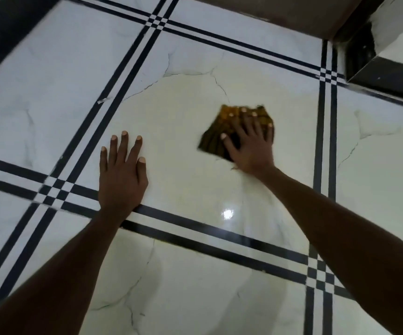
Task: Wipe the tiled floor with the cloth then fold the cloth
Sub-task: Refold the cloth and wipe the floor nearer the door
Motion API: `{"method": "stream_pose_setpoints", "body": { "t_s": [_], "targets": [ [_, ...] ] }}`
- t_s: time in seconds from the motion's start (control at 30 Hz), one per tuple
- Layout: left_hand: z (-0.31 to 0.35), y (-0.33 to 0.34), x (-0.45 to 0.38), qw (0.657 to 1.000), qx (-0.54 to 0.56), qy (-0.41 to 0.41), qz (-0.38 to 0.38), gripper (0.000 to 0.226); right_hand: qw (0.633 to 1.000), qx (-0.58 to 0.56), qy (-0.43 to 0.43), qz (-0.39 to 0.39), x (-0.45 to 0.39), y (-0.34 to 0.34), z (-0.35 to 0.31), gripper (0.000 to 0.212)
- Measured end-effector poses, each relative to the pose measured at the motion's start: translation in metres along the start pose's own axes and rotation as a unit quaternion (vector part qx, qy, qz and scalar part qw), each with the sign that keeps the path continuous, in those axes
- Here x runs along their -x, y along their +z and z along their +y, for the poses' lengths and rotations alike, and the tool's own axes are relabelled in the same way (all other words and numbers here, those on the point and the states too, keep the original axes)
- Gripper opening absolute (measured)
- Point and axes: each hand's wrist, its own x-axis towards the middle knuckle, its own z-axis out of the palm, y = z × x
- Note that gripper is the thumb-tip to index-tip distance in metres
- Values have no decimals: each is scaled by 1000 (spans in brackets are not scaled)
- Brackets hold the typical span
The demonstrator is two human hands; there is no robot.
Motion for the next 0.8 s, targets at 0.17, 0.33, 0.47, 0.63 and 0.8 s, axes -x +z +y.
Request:
{"method": "stream_pose_setpoints", "body": {
  "t_s": [0.17, 0.33, 0.47, 0.63, 0.8],
  "targets": [
    [1, -1, 1, 1000, -5, -1, -10, 55, 999, -16, 50, 8, 132, 6, -19, 70],
    [4, -6, -1, 999, -5, -5, -42, 59, 989, -48, -136, -38, 143, 21, -104, 66],
    [11, -18, -11, 993, 10, -39, -113, 57, 986, -45, -135, -90, 62, 11, -89, 64],
    [74, -24, -7, 984, 89, -101, -114, 70, 988, -106, -31, -104, 67, 0, -59, 63],
    [122, -19, -3, 970, 162, -117, -137, 56, 906, -397, 43, -141, 96, -26, -57, 59]
  ]
}}
